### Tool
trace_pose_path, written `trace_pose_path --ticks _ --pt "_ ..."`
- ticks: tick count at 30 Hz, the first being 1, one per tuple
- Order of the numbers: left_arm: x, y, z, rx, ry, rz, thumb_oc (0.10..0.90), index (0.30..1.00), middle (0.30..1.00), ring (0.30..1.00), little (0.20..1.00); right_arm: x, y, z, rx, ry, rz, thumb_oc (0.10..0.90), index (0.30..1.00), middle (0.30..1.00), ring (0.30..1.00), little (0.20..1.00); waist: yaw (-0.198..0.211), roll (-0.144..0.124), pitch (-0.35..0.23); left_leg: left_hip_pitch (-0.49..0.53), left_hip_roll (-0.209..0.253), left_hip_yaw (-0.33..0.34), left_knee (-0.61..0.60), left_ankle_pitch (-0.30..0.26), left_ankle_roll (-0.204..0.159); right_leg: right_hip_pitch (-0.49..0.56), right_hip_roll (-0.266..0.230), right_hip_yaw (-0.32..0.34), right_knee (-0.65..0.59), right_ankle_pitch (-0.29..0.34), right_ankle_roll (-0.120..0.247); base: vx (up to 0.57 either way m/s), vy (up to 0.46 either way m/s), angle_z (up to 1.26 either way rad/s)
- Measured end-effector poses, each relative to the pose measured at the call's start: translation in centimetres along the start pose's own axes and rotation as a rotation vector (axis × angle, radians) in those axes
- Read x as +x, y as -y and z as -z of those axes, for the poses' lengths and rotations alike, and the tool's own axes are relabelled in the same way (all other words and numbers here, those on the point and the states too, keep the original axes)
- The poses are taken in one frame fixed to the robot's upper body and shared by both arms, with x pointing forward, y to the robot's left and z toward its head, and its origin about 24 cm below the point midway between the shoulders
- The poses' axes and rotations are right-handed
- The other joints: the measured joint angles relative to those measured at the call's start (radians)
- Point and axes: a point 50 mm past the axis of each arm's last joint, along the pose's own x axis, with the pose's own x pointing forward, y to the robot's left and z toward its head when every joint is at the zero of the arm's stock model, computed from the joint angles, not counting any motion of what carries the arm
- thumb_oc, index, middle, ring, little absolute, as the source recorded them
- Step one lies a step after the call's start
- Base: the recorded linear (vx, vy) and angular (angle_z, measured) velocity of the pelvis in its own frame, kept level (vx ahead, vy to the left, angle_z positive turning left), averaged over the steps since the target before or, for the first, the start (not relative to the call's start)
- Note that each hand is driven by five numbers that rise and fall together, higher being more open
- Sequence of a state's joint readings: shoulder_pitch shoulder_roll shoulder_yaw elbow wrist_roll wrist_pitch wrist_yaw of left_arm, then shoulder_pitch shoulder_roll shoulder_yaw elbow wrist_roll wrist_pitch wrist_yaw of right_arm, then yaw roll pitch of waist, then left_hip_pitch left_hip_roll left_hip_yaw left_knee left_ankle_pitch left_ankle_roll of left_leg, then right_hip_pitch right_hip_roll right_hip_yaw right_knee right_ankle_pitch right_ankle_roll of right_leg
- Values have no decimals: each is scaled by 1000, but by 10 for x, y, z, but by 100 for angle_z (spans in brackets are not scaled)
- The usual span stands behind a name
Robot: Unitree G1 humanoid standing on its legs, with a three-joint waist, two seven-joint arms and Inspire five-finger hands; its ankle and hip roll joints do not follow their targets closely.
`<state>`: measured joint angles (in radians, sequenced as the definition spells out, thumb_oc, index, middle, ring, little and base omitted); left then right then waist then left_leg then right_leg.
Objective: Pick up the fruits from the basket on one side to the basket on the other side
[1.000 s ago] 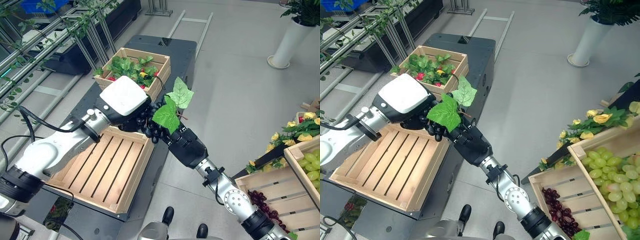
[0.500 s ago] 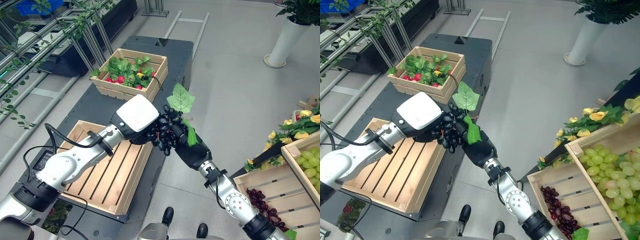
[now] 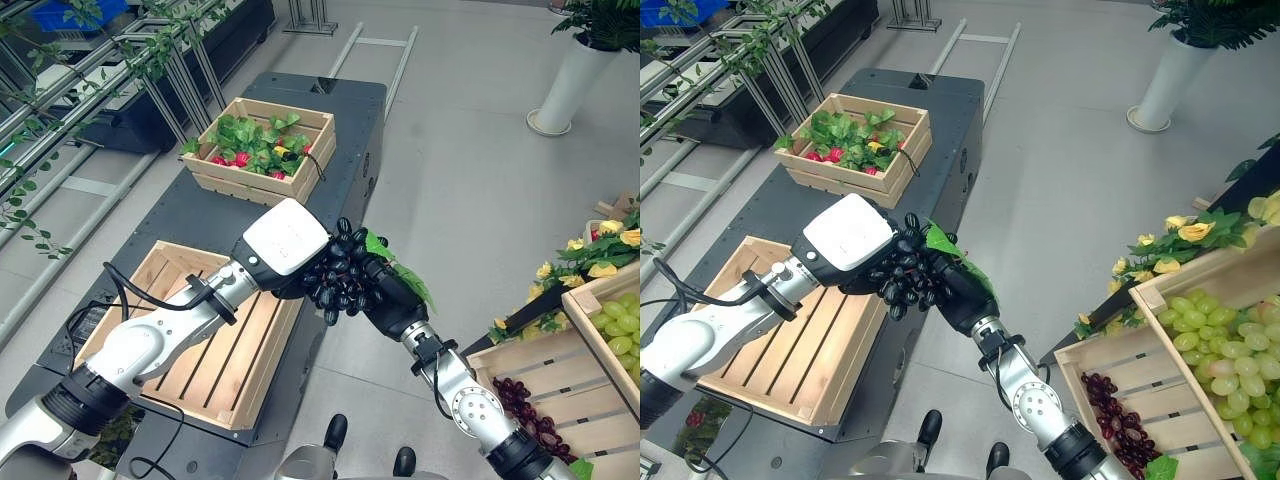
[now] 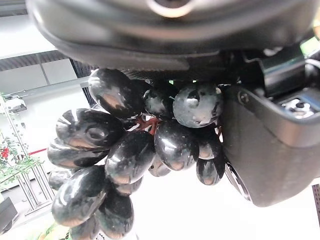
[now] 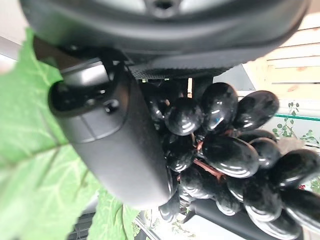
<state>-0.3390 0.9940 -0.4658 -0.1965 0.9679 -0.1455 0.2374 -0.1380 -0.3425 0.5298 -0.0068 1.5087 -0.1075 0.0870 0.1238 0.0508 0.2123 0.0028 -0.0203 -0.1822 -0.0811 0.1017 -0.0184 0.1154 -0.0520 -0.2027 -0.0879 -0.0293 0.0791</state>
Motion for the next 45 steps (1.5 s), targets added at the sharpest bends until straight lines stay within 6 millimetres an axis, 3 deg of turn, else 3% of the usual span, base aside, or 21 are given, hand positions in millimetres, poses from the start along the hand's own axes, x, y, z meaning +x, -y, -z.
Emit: trace_pose_path --ticks 3,4,5,7,16,29,37,45 --pt "-3 3 -2 -13 -4 -2 515 472 472 472 472 0 0 0 2 -2 2 400 300 300 300 300 0 0 0 2 0 1 -2 0 0 1 0 0 0 0 0 0 0 0" --pt "-3 3 -2 -13 -4 -1 580 571 571 571 571 -1 1 0 2 -1 4 400 300 300 300 300 0 -1 0 2 0 1 -2 1 1 1 0 0 0 0 0 0 0 0" --pt "-3 3 -2 -13 -6 -2 736 804 804 804 804 -1 1 0 3 0 7 400 300 300 300 300 0 -1 -1 2 0 1 -2 1 1 1 0 0 0 0 0 0 0 0" --pt "-3 3 -2 -12 -12 -8 800 900 900 900 900 -1 2 -1 3 4 20 400 300 300 300 300 -1 -3 -1 3 0 1 -3 1 1 1 0 1 0 0 0 0 0 0" --pt "-8 6 2 -83 -96 -23 800 900 900 900 900 -6 8 -2 48 25 61 400 300 300 300 300 0 -14 -9 5 0 6 -4 1 1 2 0 5 0 0 1 0 0 0" --pt "-40 19 36 -741 -510 -58 800 900 900 900 900 -13 18 -29 99 199 138 400 300 300 300 300 1 -15 -10 11 2 33 -6 1 1 1 -1 19 0 1 2 -3 4 -2" --pt "-39 32 22 -1339 -531 -85 800 900 900 900 900 -22 26 -24 147 229 184 400 300 300 300 300 -21 -15 -12 23 5 90 -7 -6 9 -7 -3 64 2 8 5 -2 24 -17" --pt "-35 35 11 -1574 -503 -138 800 900 900 900 900 -33 37 -20 158 230 239 400 300 300 300 300 -81 -18 -14 45 13 159 -7 -16 24 -17 1 122 1 25 8 14 12 -28"
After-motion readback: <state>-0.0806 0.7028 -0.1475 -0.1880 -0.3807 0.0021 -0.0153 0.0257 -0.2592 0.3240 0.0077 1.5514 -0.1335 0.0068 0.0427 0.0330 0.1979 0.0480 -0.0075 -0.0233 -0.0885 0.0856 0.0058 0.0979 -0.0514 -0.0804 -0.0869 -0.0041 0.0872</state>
